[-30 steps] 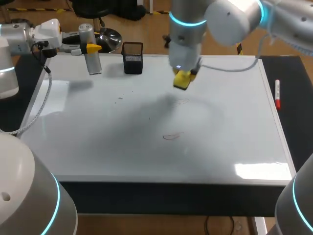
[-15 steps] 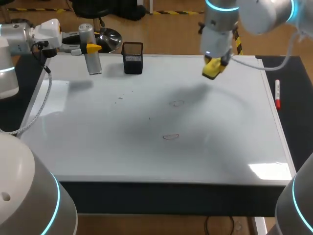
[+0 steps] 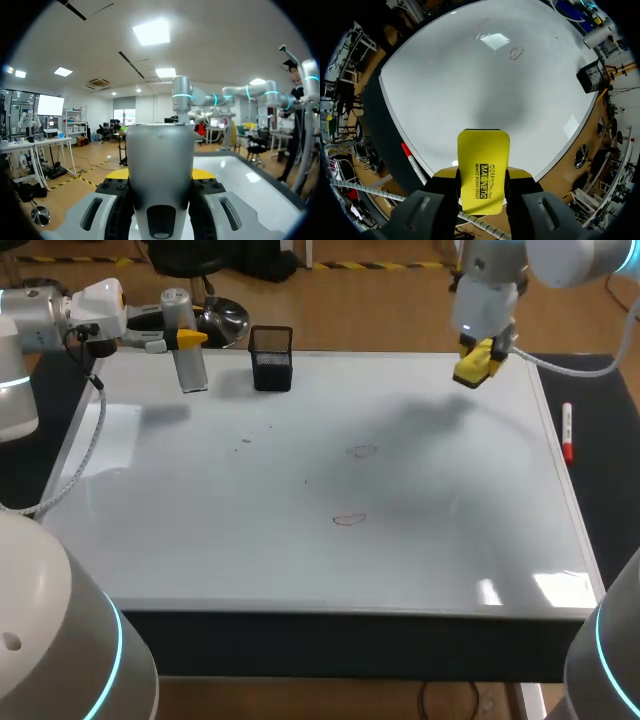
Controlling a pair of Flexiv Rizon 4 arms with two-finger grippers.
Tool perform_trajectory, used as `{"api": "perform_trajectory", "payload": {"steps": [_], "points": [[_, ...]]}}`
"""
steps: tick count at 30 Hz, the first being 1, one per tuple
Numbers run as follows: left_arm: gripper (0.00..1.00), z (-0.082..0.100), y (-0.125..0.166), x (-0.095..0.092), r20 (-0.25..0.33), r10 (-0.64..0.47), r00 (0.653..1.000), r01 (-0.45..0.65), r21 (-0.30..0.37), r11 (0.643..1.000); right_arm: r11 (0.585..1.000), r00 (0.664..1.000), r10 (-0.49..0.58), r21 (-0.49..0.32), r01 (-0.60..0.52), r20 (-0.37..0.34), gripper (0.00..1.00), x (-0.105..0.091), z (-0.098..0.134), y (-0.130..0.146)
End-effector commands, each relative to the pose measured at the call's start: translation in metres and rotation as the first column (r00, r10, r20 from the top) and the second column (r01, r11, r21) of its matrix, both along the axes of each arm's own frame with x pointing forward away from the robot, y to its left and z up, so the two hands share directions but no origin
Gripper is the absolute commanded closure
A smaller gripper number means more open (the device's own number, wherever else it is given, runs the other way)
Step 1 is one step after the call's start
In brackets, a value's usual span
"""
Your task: Pick up the inspection probe, press it on each red-marked spot on the whiteboard one by one, put down the probe, pick up the eraser, and wipe off all the red marks.
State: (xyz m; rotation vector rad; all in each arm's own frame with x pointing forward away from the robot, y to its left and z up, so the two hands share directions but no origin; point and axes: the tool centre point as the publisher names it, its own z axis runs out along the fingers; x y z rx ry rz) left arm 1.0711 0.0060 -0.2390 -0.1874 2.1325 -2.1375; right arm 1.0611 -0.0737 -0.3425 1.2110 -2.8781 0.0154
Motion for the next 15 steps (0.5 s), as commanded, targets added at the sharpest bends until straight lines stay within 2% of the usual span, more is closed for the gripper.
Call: {"api": "perform_trajectory", "payload": {"steps": [1,11,15], "points": [[1.0,0.001,0.0,0.0,0.0,0.002,1.0,-0.002,0.002,1.0,1.0,0.999,-0.014,0.007,0.014,-0.032,1.0,0.012,-0.002,-0.008],[1.0,0.001,0.0,0.0,0.0,0.002,1.0,-0.002,0.002,1.0,0.999,0.999,-0.03,0.014,0.03,-0.017,1.0,0.011,-0.001,-0.017],[1.0,0.001,0.0,0.0,0.0,0.002,1.0,-0.002,0.002,1.0,1.0,0.999,-0.029,-0.011,0.029,-0.019,1.0,0.01,0.001,-0.019]]}}
